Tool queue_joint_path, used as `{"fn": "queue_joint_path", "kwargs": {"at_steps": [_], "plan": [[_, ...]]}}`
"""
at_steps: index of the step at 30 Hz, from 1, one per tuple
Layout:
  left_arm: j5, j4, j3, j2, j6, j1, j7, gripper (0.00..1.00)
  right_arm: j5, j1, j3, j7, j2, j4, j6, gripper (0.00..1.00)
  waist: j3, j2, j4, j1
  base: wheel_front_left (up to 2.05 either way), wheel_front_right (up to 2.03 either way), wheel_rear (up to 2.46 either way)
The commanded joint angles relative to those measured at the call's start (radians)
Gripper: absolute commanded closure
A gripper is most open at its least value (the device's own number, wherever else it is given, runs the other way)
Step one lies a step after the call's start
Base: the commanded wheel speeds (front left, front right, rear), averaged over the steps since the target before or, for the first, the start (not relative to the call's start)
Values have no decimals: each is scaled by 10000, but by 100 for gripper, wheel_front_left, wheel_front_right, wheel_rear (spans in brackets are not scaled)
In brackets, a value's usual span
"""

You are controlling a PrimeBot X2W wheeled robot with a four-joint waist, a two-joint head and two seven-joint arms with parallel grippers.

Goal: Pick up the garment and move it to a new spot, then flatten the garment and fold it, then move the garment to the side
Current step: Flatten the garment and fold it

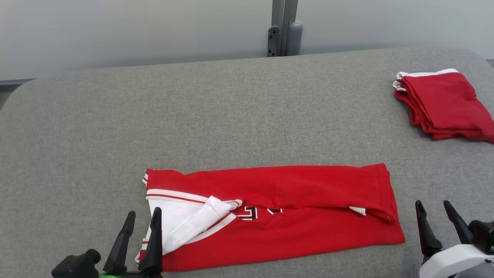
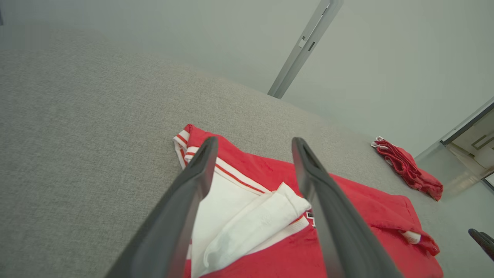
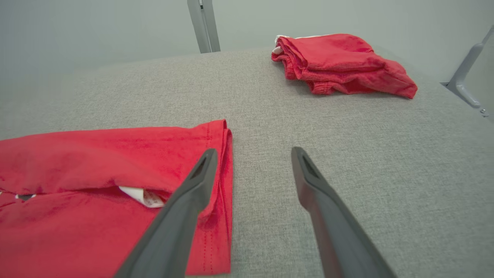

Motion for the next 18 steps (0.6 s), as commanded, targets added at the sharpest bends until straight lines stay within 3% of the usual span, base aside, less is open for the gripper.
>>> {"fn": "queue_joint_path", "kwargs": {"at_steps": [1, 9, 18], "plan": [[223, 3, 56, -56, -52, 126, -38, 0, 4, 150, -187, -85, 43, -45, -16, 0, -128, 0, -14, 0, 0, 0, 0], [659, 379, -4, -408, 61, -339, -83, 0, -508, -25, -236, 673, 463, -435, -16, 0, -383, 0, -33, 0, 0, 0, 0], [1093, 827, -13, -771, -16, -702, -87, 0, -609, -1391, 266, 1212, 275, 1586, -16, 0, -429, 0, 444, 0, 0, 0, 0]]}}
